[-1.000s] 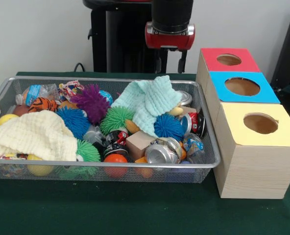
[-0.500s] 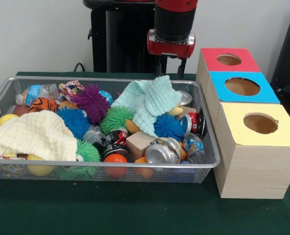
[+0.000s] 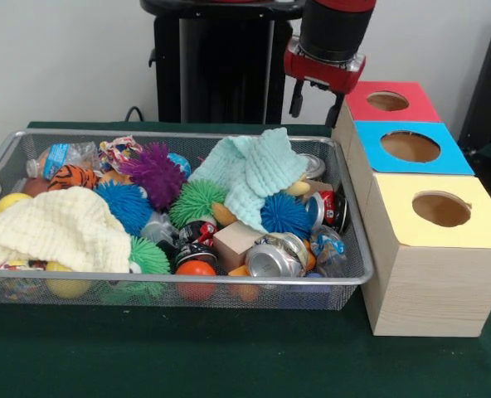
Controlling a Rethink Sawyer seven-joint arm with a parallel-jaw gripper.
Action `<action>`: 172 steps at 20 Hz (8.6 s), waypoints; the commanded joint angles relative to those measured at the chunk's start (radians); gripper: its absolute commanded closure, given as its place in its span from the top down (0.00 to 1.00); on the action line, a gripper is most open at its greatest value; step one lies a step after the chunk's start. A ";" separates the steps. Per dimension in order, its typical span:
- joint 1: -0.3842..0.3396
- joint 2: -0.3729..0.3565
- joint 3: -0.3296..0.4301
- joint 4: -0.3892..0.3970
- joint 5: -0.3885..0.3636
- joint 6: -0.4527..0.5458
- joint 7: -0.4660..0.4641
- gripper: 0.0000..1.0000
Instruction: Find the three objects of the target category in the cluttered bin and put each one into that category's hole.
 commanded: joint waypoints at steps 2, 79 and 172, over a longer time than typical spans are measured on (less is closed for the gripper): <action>-0.042 0.020 -0.007 0.032 0.058 -0.018 0.261 1.00; -0.313 -0.248 -0.163 0.107 0.022 0.025 0.082 1.00; -1.022 0.042 0.411 -0.061 -0.525 -0.171 0.068 1.00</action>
